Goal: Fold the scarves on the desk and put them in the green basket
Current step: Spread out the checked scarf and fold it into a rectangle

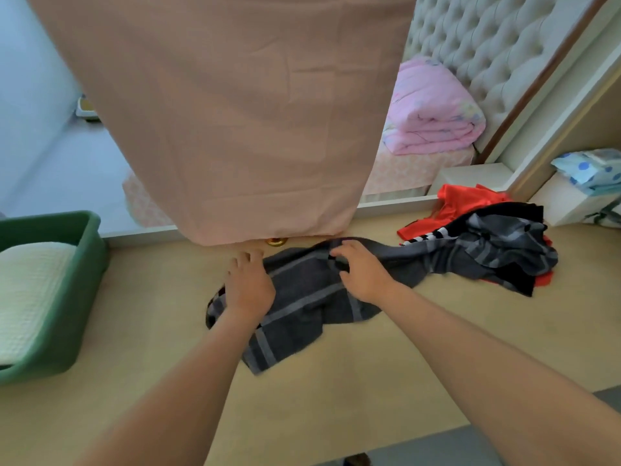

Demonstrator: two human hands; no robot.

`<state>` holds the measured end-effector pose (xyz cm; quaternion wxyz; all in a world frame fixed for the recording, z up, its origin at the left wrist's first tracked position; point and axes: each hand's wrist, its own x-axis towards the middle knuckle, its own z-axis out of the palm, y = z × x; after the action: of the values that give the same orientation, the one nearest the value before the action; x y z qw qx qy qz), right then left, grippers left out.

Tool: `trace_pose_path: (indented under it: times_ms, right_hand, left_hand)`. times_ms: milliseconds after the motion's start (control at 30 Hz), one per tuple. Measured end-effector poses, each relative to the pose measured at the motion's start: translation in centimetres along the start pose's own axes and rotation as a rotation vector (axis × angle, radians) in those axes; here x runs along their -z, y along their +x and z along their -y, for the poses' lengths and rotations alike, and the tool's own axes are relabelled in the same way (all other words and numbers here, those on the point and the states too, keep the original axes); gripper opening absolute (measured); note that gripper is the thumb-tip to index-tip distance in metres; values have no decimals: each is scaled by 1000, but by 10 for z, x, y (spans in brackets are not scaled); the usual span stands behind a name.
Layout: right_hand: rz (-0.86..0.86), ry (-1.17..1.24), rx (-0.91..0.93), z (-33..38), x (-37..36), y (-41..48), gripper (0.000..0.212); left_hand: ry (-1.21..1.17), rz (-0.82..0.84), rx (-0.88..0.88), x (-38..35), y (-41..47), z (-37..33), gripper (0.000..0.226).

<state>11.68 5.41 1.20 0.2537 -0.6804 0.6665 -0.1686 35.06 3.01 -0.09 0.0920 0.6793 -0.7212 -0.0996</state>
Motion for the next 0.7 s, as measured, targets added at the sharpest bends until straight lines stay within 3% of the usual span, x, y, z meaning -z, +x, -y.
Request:
trace_pose_path:
  times_ms: [67, 133, 233, 300, 367, 433, 533, 700]
  right_hand:
    - [135, -89, -81, -24, -8, -4, 31]
    - [280, -180, -141, -48, -17, -13, 28]
    - [392, -282, -204, -80, -31, -22, 45]
    - [389, -334, -223, -96, -40, -24, 63]
    - [365, -442, -198, -105, -48, -23, 70]
    - [334, -564, -162, -109, -55, -22, 61]
    - [265, -646, -75, -106, -64, -19, 33]
    - [294, -384, -42, -78, -81, -21, 18]
  left_hand:
    - [-46, 129, -148, -26, -2, -14, 41]
    - [-101, 358, -225, -52, -4, -27, 35]
    - [-74, 629, -250, -88, -11, -39, 48]
    - [-20, 656, -257, -105, -15, -38, 61]
    - [7, 606, -260, -114, -18, -33, 55]
    - [-28, 584, -234, -115, -19, -27, 49]
    - [-22, 608, -168, -108, -18, -15, 44]
    - [144, 637, -30, -84, -14, 17, 18]
